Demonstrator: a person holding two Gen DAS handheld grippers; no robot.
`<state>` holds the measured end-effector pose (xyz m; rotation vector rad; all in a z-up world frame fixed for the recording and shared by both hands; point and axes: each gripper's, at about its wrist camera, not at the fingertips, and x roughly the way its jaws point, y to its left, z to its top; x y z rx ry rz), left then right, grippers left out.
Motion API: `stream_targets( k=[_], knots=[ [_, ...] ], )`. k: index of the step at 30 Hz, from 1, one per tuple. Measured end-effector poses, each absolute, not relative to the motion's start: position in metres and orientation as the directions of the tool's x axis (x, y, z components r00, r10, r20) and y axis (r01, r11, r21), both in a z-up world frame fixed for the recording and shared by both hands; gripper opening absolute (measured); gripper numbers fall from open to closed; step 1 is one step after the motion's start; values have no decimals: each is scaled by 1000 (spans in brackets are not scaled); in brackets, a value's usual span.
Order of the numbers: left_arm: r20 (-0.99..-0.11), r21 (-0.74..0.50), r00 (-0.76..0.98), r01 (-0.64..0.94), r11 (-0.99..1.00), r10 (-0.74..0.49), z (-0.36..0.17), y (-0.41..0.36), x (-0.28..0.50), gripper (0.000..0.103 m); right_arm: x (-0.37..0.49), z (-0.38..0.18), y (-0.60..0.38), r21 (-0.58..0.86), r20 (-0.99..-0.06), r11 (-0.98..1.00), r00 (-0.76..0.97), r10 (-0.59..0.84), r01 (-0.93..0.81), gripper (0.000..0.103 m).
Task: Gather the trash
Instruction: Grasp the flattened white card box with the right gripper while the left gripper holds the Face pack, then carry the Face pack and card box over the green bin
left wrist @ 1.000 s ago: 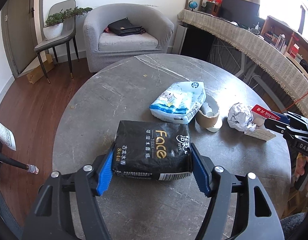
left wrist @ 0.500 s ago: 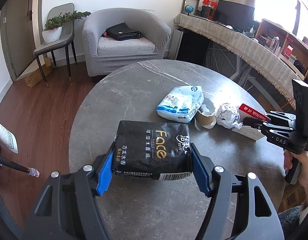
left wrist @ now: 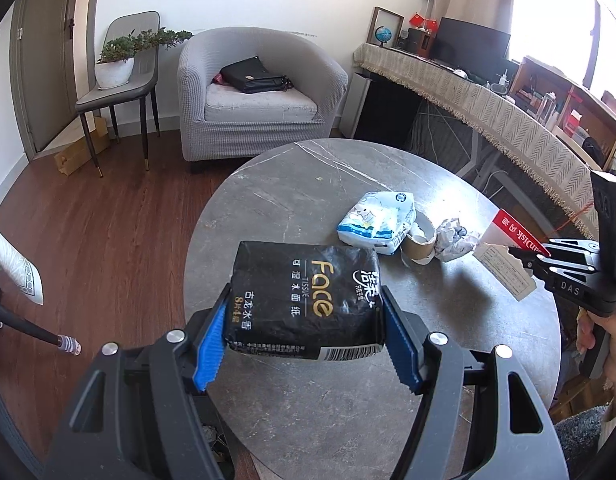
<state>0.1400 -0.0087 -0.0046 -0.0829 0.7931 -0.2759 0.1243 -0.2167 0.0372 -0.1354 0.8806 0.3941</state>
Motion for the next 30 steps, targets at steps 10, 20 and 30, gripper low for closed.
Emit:
stream_targets(
  k=[10, 20, 30],
  knots=[
    [-674, -200, 689, 179, 963, -268, 6, 20, 130, 71, 101, 62, -180, 24, -757, 899, 579, 302, -437, 0],
    [-682, -191, 695, 129, 973, -227, 3, 56, 123, 71, 103, 62, -130, 53, -754, 858, 543, 370, -511, 0],
    [-724, -190, 664, 72, 979, -189, -18, 92, 118, 71, 103, 62, -75, 75, -751, 800, 494, 438, -595, 0]
  ],
)
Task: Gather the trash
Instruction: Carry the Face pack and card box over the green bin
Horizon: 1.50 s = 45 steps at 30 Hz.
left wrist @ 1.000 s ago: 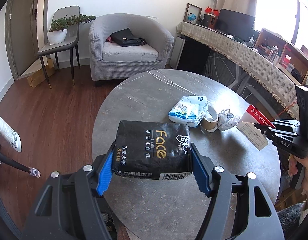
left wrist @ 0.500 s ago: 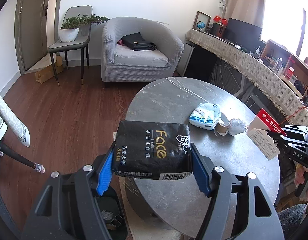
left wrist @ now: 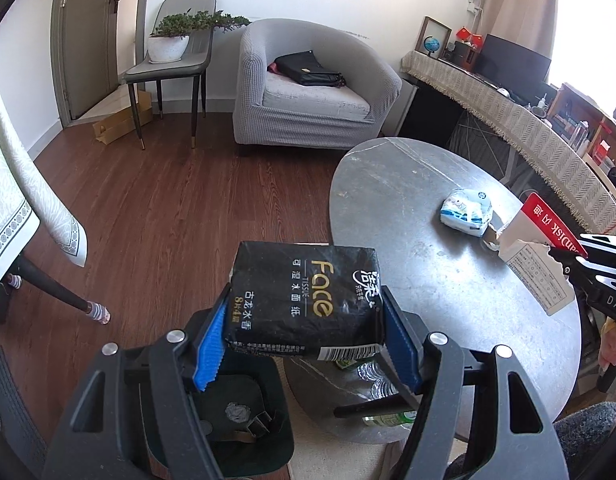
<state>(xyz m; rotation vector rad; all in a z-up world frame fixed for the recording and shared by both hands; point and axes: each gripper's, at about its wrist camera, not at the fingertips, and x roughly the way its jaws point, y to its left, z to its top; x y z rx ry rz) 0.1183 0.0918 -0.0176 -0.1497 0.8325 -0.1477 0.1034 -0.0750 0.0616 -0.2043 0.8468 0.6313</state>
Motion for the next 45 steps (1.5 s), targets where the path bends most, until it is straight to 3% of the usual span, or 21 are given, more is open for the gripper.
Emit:
stream_targets(
  k=[13, 26, 45],
  knots=[
    [-813, -159, 568, -8, 987, -126, -72, 137, 106, 71, 98, 64, -4, 116, -740, 719, 423, 522, -685, 0],
    [-931, -109, 357, -55, 993, -82, -156, 180, 86, 71, 93, 51, 50, 136, -767, 668, 348, 538, -732, 0],
    [-953, -157, 282, -131, 979, -115, -194, 215, 76, 76, 96, 8, 117, 143, -830, 637, 259, 494, -758, 0]
  ],
)
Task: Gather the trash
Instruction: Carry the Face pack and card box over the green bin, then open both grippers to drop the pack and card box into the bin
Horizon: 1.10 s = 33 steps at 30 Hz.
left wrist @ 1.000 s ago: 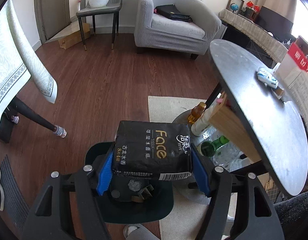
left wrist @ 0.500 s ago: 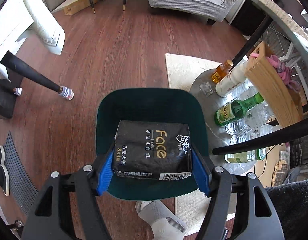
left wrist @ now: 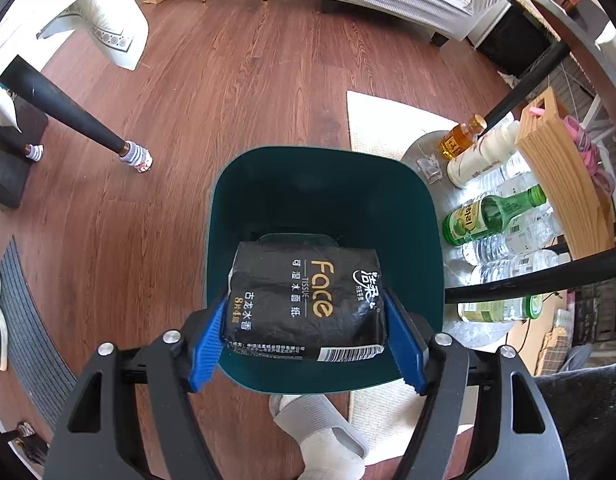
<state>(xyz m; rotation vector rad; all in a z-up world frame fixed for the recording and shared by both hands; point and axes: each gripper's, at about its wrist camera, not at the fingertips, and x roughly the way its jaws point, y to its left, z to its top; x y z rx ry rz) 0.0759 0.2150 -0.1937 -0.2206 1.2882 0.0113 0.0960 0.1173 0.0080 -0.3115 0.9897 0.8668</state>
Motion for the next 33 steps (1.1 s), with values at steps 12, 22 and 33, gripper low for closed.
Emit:
stream_targets(
  k=[12, 22, 33],
  knots=[
    [-933, -183, 339, -152, 971, -123, -179, 233, 69, 80, 98, -10, 140, 129, -856, 633, 236, 459, -763, 0],
    [-825, -284, 547, -182, 942, -143, -113, 258, 52, 57, 100, -30, 158, 109, -882, 634, 219, 417, -766, 0],
    [-729, -234, 680, -132, 963, -84, -37, 244, 39, 40, 98, -77, 173, 146, -924, 623, 120, 364, -768, 1]
  ],
)
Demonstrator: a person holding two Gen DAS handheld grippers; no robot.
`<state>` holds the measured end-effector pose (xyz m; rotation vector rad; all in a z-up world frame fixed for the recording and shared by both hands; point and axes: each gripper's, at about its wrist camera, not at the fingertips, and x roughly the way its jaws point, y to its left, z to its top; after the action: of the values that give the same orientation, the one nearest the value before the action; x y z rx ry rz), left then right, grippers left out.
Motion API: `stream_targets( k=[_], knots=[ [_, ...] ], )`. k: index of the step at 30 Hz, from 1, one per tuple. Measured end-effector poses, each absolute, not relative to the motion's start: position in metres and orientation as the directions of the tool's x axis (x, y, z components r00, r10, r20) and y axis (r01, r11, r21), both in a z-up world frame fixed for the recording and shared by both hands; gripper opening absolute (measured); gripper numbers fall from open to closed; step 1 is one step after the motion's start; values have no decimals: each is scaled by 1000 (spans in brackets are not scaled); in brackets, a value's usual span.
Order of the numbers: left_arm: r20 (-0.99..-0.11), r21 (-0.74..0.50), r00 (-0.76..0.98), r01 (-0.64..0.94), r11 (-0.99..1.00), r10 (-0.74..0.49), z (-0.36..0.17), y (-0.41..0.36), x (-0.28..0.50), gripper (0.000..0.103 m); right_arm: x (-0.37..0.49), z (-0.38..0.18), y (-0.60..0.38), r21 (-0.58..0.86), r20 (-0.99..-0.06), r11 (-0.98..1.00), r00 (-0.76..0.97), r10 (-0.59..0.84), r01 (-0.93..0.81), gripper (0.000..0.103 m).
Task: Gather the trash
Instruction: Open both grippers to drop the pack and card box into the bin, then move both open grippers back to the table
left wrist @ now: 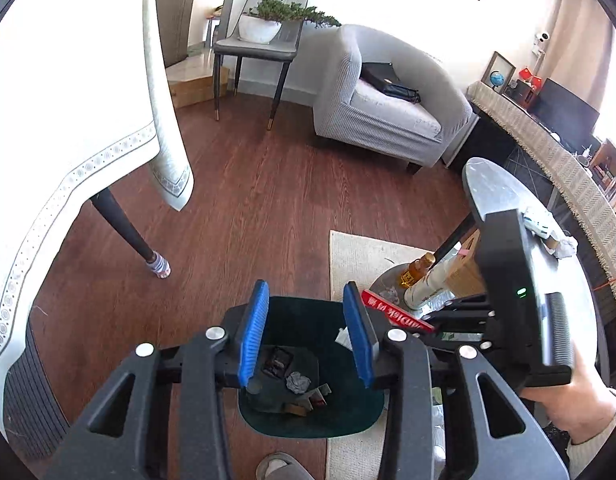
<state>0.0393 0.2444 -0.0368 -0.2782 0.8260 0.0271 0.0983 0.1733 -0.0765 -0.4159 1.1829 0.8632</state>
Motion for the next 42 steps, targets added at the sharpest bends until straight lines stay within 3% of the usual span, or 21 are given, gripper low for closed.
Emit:
stream_targets(
  k=[24, 25, 26, 27, 28, 42],
  knots=[
    [-610, -276, 781, -55, 960, -131, 40, 202, 39, 39, 71, -173, 202, 80, -988, 539, 4, 153, -838, 2],
    [-608, -275, 783, -53, 960, -131, 41, 200, 41, 39, 70, -176, 202, 76, -989, 539, 4, 146, -839, 4],
    [-606, -270, 785, -51, 961, -129, 42, 199, 41, 39, 70, -179, 201, 78, -990, 541, -1, 142, -838, 17],
    [-604, -268, 787, -50, 962, -128, 43, 197, 41, 39, 69, -181, 199, 74, -991, 540, 0, 136, -839, 39],
    [-601, -271, 789, -48, 961, -130, 44, 196, 42, 39, 68, -182, 198, 63, -991, 534, 9, 130, -843, 47],
    [-575, -271, 810, -58, 961, -113, 55, 188, 49, 39, 54, -141, 180, 86, -968, 472, 37, 246, -878, 49]
  ],
)
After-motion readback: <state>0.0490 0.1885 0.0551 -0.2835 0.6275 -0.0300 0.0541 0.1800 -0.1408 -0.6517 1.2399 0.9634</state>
